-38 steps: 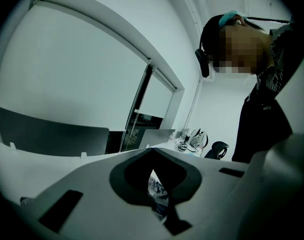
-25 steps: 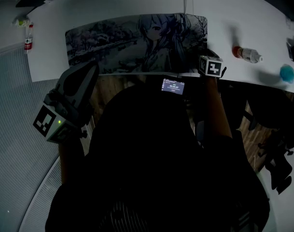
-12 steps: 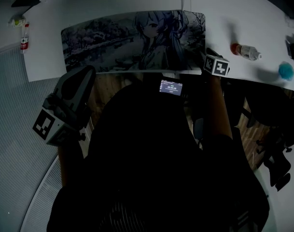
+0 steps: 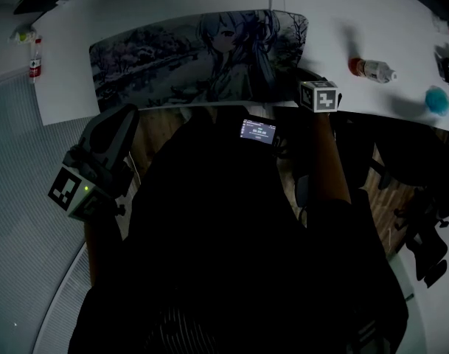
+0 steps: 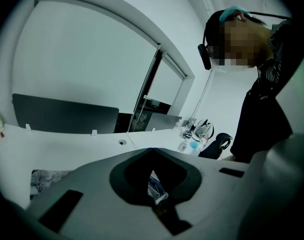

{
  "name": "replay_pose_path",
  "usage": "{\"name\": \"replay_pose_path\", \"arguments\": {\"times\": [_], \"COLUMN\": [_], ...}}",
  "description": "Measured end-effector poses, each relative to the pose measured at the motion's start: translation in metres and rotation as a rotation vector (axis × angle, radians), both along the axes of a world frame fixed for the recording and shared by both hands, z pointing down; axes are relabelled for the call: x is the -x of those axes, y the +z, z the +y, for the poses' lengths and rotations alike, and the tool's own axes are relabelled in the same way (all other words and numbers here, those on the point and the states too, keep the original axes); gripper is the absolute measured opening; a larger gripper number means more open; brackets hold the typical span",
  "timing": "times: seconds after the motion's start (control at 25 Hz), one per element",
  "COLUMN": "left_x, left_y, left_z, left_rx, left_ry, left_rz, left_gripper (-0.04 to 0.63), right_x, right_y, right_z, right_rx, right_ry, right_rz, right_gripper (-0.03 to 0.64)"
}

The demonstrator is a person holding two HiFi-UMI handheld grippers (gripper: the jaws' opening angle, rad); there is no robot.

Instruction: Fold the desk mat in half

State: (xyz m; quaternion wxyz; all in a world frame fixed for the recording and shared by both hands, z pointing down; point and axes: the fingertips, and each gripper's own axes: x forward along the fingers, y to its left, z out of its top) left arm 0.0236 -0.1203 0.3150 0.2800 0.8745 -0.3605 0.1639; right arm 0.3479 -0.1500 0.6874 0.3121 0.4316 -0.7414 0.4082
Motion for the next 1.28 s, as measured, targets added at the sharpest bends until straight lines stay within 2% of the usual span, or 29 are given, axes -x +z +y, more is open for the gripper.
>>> {"name": "replay_pose_path", "arguments": {"times": [0.08, 0.16, 0.28, 0.4, 0.48, 0.56, 0.64, 0.8, 0.92, 1.08, 1.2, 1.28], "left_x": [-0.001, -0.005, -0.009, 0.002, 0.007, 0.004, -0.003, -0.012, -0.003, 0.029, 0.075, 0.121], "left_y": [-0.002, -0.009, -0.021, -0.007, 0.007, 0.011, 0.008, 0.004, 0.005, -0.007, -0.016, -0.017], "left_z": [-0.003, -0.008, -0.025, -0.049, -0.060, -0.065, -0.068, -0.073, -0.066, -0.060, -0.058, -0.058], "left_rx": [0.007, 0.014, 0.004, 0.038, 0.068, 0.082, 0.081, 0.068, 0.058, 0.040, -0.018, -0.035], "left_ry": [-0.002, 0.003, -0.005, -0.119, -0.150, -0.111, -0.063, 0.052, 0.163, 0.266, 0.286, 0.258], "left_rz": [0.027, 0.086, 0.172, 0.130, 0.099, 0.105, 0.136, 0.191, 0.207, 0.320, 0.344, 0.361], "left_gripper": [0.008, 0.008, 0.008, 0.008, 0.008, 0.008, 0.008, 0.008, 0.008, 0.008, 0.008, 0.008], "right_x": [-0.003, -0.008, 0.001, 0.010, 0.013, 0.017, 0.022, 0.043, 0.070, 0.096, 0.111, 0.121], "right_y": [-0.006, -0.022, -0.055, -0.080, -0.099, -0.115, -0.127, -0.155, -0.170, -0.171, -0.170, -0.165], "right_z": [-0.002, -0.005, -0.010, -0.008, -0.009, -0.008, -0.004, -0.001, -0.001, -0.001, 0.000, 0.000], "right_rx": [0.002, -0.009, -0.047, -0.073, -0.083, -0.082, -0.080, -0.116, -0.126, -0.107, -0.088, -0.071], "right_ry": [0.066, 0.111, 0.100, 0.074, 0.102, 0.146, 0.159, 0.138, 0.113, 0.162, 0.219, 0.290], "right_rz": [-0.097, -0.184, -0.284, -0.306, -0.350, -0.409, -0.428, -0.414, -0.384, -0.341, -0.309, -0.310], "right_gripper": [0.035, 0.031, 0.029, 0.029, 0.029, 0.029, 0.029, 0.029, 0.029, 0.030, 0.031, 0.031]}}
